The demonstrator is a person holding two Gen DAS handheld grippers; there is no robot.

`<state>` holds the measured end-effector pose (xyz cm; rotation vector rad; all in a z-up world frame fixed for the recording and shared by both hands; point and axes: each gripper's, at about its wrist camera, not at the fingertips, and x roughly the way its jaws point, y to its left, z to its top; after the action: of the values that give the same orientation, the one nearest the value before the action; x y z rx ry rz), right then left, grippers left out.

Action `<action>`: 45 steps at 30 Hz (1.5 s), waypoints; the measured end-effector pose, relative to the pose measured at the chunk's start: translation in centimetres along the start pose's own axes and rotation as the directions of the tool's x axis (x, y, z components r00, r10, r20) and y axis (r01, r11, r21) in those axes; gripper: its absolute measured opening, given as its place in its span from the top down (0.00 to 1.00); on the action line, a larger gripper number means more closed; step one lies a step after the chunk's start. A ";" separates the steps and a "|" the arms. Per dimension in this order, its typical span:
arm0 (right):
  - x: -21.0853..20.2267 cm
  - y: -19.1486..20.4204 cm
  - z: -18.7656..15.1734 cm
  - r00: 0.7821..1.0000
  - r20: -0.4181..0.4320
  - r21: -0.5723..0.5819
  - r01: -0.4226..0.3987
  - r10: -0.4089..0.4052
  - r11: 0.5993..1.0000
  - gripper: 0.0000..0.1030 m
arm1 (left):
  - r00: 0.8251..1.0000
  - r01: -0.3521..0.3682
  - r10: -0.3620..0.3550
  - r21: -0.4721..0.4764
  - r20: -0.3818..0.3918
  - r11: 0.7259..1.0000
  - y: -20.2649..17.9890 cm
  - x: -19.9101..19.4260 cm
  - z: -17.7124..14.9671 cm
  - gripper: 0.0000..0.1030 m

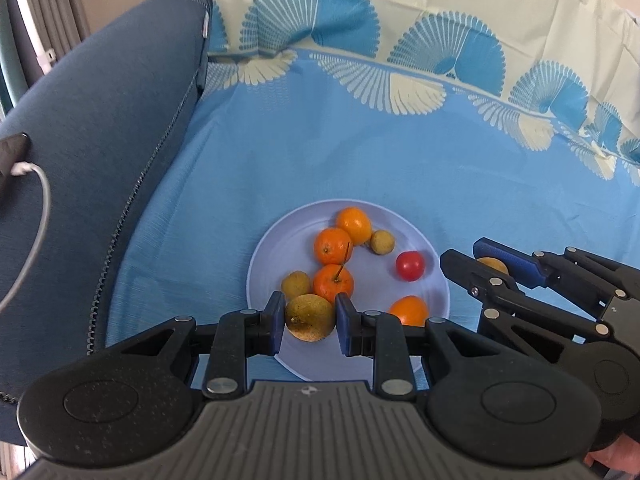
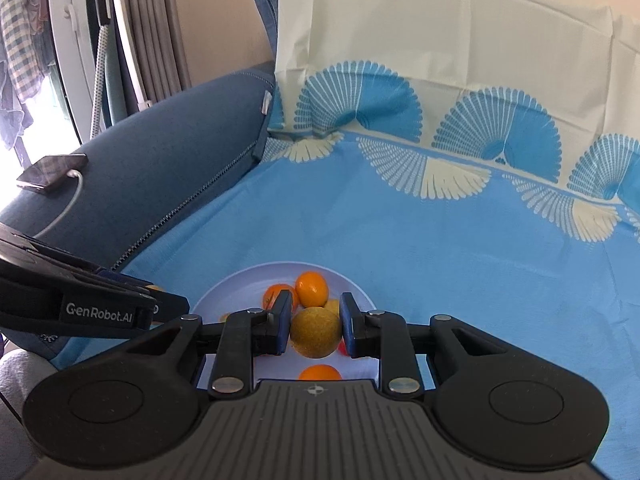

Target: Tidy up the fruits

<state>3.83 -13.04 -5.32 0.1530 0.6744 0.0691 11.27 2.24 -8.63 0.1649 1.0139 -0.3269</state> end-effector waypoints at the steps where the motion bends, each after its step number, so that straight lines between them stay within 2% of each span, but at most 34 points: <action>1: 0.4 -0.1 -0.1 1.000 -0.006 0.003 -0.001 0.001 1.000 0.74 | 1.000 0.001 -0.001 0.000 -0.006 1.000 0.0 0.4 0.0 0.72; 11: 4.4 -0.6 -0.6 0.997 -0.072 0.030 0.000 0.002 1.000 0.74 | 0.998 -0.002 0.003 0.018 -0.056 1.000 0.1 4.6 0.6 0.72; 17: 6.3 -0.8 -0.3 0.995 -0.096 0.046 -0.004 0.008 0.999 0.74 | 0.998 -0.016 0.019 0.051 -0.061 0.999 0.1 6.2 0.7 0.72; 18: 6.6 -0.8 -0.3 0.995 -0.099 0.050 -0.006 0.011 0.999 0.74 | 0.998 -0.015 0.018 0.054 -0.061 0.998 0.1 6.4 0.7 0.70; 20: 7.0 -0.8 -0.2 0.994 -0.106 0.057 -0.015 0.021 0.998 0.74 | 0.998 -0.017 0.021 0.054 -0.061 0.998 0.3 6.5 0.7 0.43; 21: 7.1 -0.9 -0.1 0.994 -0.107 0.064 -0.019 0.025 0.998 0.70 | 0.998 -0.043 0.046 0.052 -0.051 0.998 0.5 6.5 0.7 0.37; 23: 7.3 -1.2 0.1 0.993 -0.116 0.085 -0.008 0.018 0.996 0.65 | 0.996 -0.078 0.080 0.044 -0.042 0.996 1.2 6.4 0.7 0.17; 24: 7.3 -1.5 0.2 0.992 -0.122 0.103 -0.005 0.017 0.995 0.57 | 0.996 -0.078 0.079 0.025 -0.043 0.997 1.8 6.2 0.6 0.15; 25: 7.2 -1.7 0.3 0.992 -0.124 0.120 0.001 0.014 0.993 0.52 | 0.997 -0.063 0.063 0.009 -0.044 0.998 2.3 5.9 0.6 0.14; 26: 6.9 -2.0 0.3 0.992 -0.122 0.138 0.003 0.014 0.990 0.40 | 0.997 -0.055 0.054 -0.002 -0.049 0.999 2.6 5.5 0.5 0.14; 27: 6.4 -2.3 0.4 0.993 -0.116 0.149 0.002 0.016 0.989 0.34 | 0.997 -0.058 0.057 -0.007 -0.050 0.998 2.8 5.1 0.3 0.14; 29: 5.1 -2.2 0.3 0.994 -0.104 0.138 0.000 0.014 0.990 0.32 | 0.996 -0.070 0.070 -0.003 -0.051 0.998 2.9 4.1 -0.3 0.14; 32: 2.6 -1.9 -0.5 0.994 -0.105 0.100 0.021 -0.011 0.995 0.23 | 0.996 -0.060 0.059 -0.018 -0.063 0.998 2.7 2.2 -1.6 0.14; 34: 0.8 -1.4 -1.2 0.993 -0.111 0.063 0.039 -0.032 0.997 0.19 | 0.996 -0.059 0.057 -0.031 -0.074 0.998 2.5 0.9 -2.5 0.07; 36: -1.0 -0.8 -2.1 0.991 -0.118 0.027 0.065 -0.061 0.998 0.12 | 0.996 -0.059 0.057 -0.040 -0.066 0.997 2.1 -0.7 -3.4 0.06; 39: -3.7 0.5 -3.6 0.986 -0.123 -0.004 0.110 -0.109 0.994 0.07 | 0.996 -0.080 0.078 -0.034 -0.050 0.996 1.4 -3.0 -4.7 0.06; 45: -8.3 2.6 -6.1 0.985 -0.107 -0.005 0.139 -0.138 0.990 0.03 | 0.996 -0.090 0.090 -0.024 -0.006 0.996 0.4 -6.8 -6.9 0.06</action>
<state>-6.53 -10.69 -4.46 0.1044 0.7908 -0.0574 2.53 5.92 -6.45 0.1886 1.0114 -0.2318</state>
